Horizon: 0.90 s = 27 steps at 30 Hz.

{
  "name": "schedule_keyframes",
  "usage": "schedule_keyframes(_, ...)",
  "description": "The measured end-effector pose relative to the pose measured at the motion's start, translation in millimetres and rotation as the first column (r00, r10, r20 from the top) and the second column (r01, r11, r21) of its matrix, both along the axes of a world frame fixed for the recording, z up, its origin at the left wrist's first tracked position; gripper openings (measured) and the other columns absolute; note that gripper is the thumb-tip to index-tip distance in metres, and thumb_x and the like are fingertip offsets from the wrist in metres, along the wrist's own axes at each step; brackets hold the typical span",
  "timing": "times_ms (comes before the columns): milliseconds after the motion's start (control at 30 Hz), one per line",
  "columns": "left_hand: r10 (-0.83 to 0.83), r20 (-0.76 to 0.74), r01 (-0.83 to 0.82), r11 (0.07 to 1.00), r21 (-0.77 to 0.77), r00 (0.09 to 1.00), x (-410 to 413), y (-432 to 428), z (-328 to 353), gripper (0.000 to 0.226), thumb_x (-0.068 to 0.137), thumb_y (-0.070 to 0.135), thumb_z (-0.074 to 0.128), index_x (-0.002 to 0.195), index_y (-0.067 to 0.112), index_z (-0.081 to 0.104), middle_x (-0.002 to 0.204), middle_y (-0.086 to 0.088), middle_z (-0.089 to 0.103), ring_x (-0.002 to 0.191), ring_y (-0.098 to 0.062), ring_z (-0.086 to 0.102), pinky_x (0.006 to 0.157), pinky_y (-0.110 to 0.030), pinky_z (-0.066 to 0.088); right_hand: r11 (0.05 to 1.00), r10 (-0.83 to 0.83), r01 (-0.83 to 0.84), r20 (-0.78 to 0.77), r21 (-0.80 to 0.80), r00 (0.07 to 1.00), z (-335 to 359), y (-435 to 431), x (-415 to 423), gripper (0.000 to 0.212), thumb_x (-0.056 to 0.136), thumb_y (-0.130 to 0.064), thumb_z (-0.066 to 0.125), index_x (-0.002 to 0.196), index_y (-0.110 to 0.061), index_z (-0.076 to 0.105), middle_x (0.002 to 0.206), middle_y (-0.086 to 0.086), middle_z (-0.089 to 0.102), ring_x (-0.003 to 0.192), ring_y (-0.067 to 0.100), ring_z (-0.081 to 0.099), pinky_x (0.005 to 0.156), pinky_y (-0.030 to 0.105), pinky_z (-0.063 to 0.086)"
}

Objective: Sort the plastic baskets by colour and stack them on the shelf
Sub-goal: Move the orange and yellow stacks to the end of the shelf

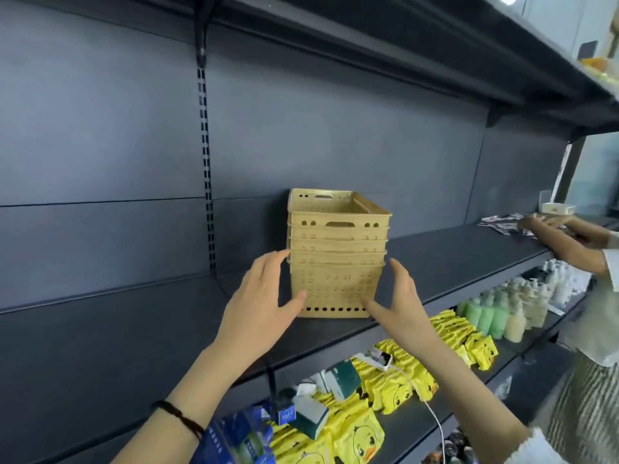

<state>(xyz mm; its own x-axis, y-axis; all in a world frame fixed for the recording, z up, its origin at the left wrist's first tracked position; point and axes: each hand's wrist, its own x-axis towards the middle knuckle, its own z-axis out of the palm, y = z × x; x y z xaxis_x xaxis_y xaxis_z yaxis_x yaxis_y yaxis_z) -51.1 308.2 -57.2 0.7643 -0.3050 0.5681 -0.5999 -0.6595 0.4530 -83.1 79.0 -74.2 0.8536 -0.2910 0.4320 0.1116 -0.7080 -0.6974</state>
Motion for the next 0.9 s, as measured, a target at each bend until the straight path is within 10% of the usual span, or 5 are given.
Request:
schedule_keyframes(300, 0.280, 0.067, -0.272, 0.956, -0.114, 0.958, 31.1, -53.7, -1.4, 0.083, 0.081, 0.075, 0.039, 0.146, 0.024, 0.036, 0.149, 0.003, 0.034, 0.137, -0.015, 0.034, 0.100, -0.032, 0.040, 0.947, 0.009, -0.135, 0.396, 0.291, 0.918, -20.7, 0.3, 47.2, 0.027, 0.098, -0.017, 0.052, 0.114, -0.038, 0.054, 0.115, -0.011, 0.063, 0.107, 0.000, 0.059, 0.092, 0.026, 0.048)
schedule_keyframes(500, 0.307, -0.212, -0.357, 0.895, -0.267, 0.928, 47.2, -67.9, -8.5, 0.141, 0.044, 0.102, 0.036, 0.152, 0.031, -0.022, 0.163, 0.007, -0.020, 0.151, -0.012, -0.014, 0.122, -0.046, 0.005, 0.884, 0.406, -0.462, 0.371, 0.073, 0.835, -17.2, -22.2, 87.5, 0.026, 0.098, -0.013, 0.053, 0.120, -0.021, 0.065, 0.110, -0.011, 0.069, 0.099, 0.002, 0.064, 0.081, 0.009, 0.046)
schedule_keyframes(667, 0.317, -0.172, -0.360, 0.816, -0.452, 0.933, 57.5, -109.4, -11.6, 0.140, 0.052, 0.078, 0.066, 0.146, 0.038, -0.031, 0.160, 0.007, -0.031, 0.146, -0.005, -0.025, 0.114, -0.032, -0.002, 0.850, 0.301, -0.391, 0.283, 0.353, 0.910, 2.5, -71.1, 155.1, 0.037, 0.095, -0.033, 0.058, 0.130, -0.029, 0.047, 0.132, -0.009, 0.051, 0.118, 0.008, 0.053, 0.094, 0.020, 0.045)
schedule_keyframes(767, 0.329, -0.129, -0.349, 0.809, -0.473, 0.936, 70.9, -100.6, -13.9, 0.132, 0.059, 0.074, 0.069, 0.151, 0.040, -0.020, 0.165, 0.009, -0.011, 0.151, -0.008, -0.011, 0.120, -0.042, 0.003, 0.823, 0.347, -0.366, 0.126, 0.435, 0.929, 18.1, -100.0, 194.4, 0.078, 0.089, -0.048, 0.061, 0.151, -0.026, 0.020, 0.157, -0.004, 0.026, 0.142, 0.019, 0.031, 0.113, 0.042, 0.034)
schedule_keyframes(900, 0.275, -0.150, -0.313, 0.816, -0.486, 0.950, 75.5, -83.6, -10.2, 0.123, 0.056, 0.075, 0.075, 0.147, 0.058, -0.006, 0.161, 0.018, 0.024, 0.150, -0.010, 0.020, 0.119, -0.048, 0.024, 0.701, 0.550, -0.488, 0.041, 0.520, 0.834, 33.3, -113.6, 219.0, 0.087, 0.089, -0.054, 0.055, 0.153, -0.035, -0.002, 0.162, 0.000, 0.018, 0.147, 0.016, 0.022, 0.113, 0.037, 0.023)
